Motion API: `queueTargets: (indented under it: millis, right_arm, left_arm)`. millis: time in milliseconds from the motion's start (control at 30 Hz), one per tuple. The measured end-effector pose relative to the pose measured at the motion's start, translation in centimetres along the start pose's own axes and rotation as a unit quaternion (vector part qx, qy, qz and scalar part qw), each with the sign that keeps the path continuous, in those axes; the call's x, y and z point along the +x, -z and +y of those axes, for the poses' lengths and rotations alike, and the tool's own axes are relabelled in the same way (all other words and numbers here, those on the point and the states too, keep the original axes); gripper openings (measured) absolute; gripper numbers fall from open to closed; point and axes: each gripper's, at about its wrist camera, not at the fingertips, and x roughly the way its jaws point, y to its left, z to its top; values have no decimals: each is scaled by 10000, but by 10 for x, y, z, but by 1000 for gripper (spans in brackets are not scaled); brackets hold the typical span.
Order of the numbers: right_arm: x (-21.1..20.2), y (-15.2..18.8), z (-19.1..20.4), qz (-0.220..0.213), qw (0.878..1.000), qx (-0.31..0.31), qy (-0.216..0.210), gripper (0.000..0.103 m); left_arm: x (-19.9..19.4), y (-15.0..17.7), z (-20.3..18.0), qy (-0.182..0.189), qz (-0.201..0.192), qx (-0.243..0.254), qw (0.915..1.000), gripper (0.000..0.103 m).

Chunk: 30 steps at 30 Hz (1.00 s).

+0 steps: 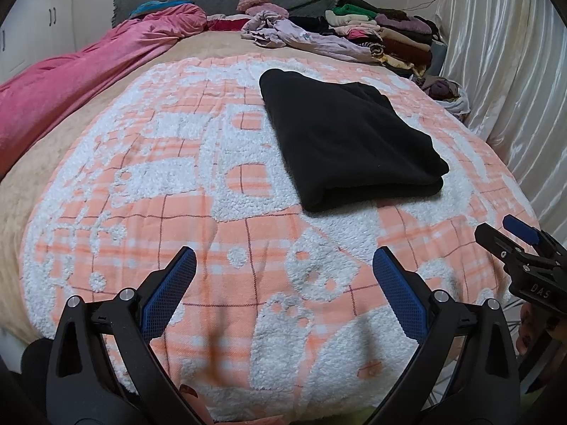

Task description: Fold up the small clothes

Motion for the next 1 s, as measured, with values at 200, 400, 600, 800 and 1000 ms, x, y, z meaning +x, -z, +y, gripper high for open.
queueTargets:
  millis: [200,400,600,800,1000]
  right_arm:
    - [0,-2,1,12,10000,-30,-17,98]
    - [0,-3,3,8,10000,-69,-22,98]
    - [0,-5,3,-2,10000,-66,-5,98]
    - [-1,-4,1,4,10000,-74,-11,98]
    - [0,-4,2,19,10000,-69,1,98]
  left_arm:
    - [0,0,0,-12,8,-6,10000,93]
    - [-1,-1,2,14,5,-30,10000,93]
    - [-1,-2,4,-2,9,-30,10000,93]
    - [-1,-1,4,-2,14,-38,10000,93]
    - [-1,-1,4,-21,22,-40,10000,93]
